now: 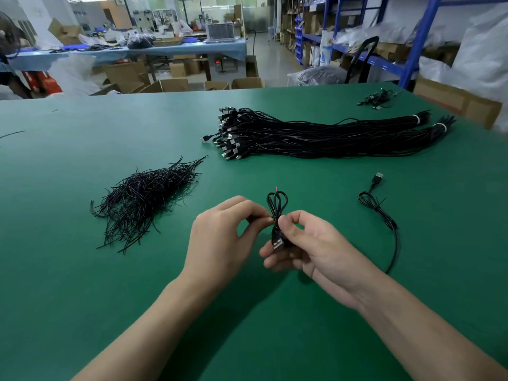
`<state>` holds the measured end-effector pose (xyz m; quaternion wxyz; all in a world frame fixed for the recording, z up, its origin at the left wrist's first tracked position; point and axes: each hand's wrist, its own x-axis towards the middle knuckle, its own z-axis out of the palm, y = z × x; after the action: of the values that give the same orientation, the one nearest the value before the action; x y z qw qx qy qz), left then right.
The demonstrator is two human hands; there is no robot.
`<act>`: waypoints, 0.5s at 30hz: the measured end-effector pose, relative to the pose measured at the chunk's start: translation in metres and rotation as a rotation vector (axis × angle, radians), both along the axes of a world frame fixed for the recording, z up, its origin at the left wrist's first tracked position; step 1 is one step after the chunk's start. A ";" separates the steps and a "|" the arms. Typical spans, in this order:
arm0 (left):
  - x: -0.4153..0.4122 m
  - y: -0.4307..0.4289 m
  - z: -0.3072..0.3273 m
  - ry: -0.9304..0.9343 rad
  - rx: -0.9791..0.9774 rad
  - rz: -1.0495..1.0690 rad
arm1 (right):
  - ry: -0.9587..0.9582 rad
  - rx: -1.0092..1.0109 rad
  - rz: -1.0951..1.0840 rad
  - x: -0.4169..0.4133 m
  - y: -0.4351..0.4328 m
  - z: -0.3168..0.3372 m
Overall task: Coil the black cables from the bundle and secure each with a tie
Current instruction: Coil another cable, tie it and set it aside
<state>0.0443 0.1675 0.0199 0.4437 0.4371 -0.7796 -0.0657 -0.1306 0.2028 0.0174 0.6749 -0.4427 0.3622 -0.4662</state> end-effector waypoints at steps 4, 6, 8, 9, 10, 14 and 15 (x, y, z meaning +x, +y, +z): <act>0.008 -0.005 -0.003 0.159 0.346 -0.033 | 0.429 -0.317 -0.084 -0.014 -0.003 0.002; 0.010 -0.006 -0.004 0.233 0.554 -0.133 | 0.776 -0.599 -0.168 -0.020 -0.004 0.000; 0.009 -0.005 -0.005 0.328 0.715 -0.253 | 1.047 -0.843 -0.208 -0.021 -0.006 -0.003; 0.009 -0.004 -0.005 0.355 0.765 -0.294 | 1.134 -0.937 -0.245 -0.021 -0.007 -0.004; 0.008 -0.004 -0.005 0.363 0.793 -0.319 | 1.185 -0.999 -0.293 -0.022 -0.008 -0.004; 0.004 -0.001 -0.005 0.255 0.644 -0.251 | 1.130 -1.064 -0.403 -0.022 -0.009 -0.002; 0.002 0.001 -0.005 0.218 0.562 -0.212 | 1.062 -1.001 -0.386 -0.021 -0.008 -0.001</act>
<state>0.0467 0.1682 0.0144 0.3771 0.4492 -0.7201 -0.3708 -0.1518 0.1945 0.0161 0.0342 -0.7903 0.4548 -0.4092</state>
